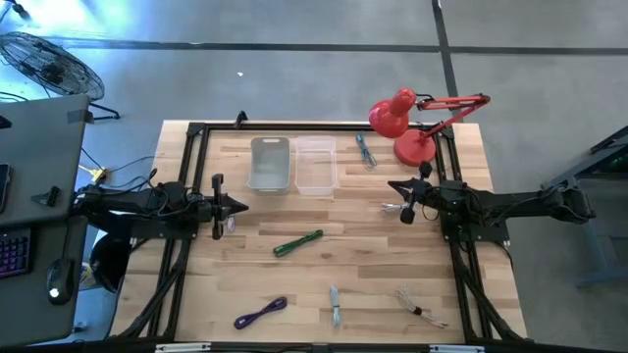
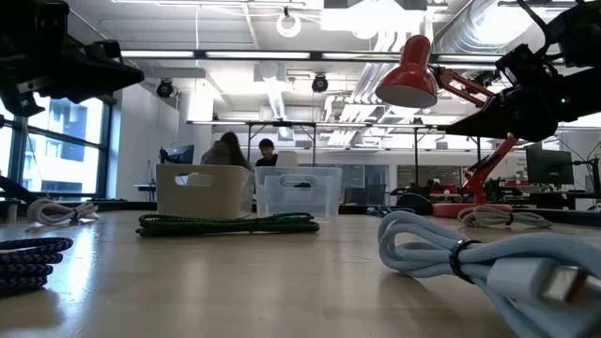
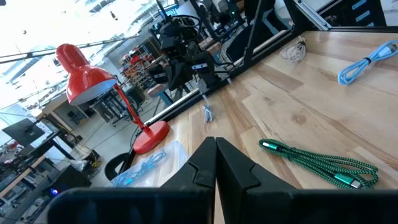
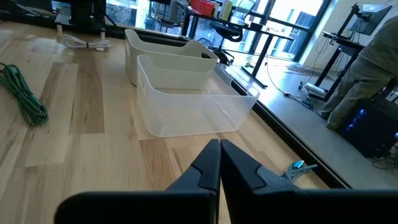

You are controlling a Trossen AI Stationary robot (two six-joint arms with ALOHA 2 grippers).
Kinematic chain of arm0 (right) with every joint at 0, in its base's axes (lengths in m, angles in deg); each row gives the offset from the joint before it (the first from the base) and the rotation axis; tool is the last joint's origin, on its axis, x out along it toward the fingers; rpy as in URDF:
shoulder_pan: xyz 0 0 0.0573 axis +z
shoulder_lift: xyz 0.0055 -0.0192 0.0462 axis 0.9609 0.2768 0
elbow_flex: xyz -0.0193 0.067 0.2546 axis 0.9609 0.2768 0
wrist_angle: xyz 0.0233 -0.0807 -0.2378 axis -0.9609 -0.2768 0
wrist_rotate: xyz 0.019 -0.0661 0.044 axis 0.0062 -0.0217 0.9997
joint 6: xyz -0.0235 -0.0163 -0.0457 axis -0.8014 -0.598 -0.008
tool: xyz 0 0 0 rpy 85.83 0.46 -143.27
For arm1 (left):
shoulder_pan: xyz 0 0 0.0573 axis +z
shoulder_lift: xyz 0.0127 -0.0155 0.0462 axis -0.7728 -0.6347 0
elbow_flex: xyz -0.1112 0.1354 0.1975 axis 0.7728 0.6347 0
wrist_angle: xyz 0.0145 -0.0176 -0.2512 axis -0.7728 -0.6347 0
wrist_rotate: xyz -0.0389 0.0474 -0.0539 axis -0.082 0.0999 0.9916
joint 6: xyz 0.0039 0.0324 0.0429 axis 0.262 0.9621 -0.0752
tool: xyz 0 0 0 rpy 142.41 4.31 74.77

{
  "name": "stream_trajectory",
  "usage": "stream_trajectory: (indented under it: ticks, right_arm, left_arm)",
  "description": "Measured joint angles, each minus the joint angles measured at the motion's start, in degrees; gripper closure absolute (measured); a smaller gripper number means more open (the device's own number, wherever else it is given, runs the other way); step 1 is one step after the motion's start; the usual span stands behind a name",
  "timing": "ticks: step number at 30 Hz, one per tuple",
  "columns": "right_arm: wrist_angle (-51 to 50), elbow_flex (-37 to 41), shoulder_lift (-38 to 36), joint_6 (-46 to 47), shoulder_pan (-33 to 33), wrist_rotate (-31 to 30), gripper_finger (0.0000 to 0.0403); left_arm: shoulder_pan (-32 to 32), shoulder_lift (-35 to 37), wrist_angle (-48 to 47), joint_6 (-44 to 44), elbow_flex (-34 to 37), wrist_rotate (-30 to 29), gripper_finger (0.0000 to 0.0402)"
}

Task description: Pick & Place USB Port

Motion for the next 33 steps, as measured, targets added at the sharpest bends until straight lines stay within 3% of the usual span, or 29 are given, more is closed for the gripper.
stream_trajectory:
  ticks: [33]
  right_arm:
    - [0.04,-0.02,0.00,3.01,0.01,0.55,0.0400]
  left_arm:
    - [0.00,-0.02,-0.01,0.00,0.00,0.00,0.0401]
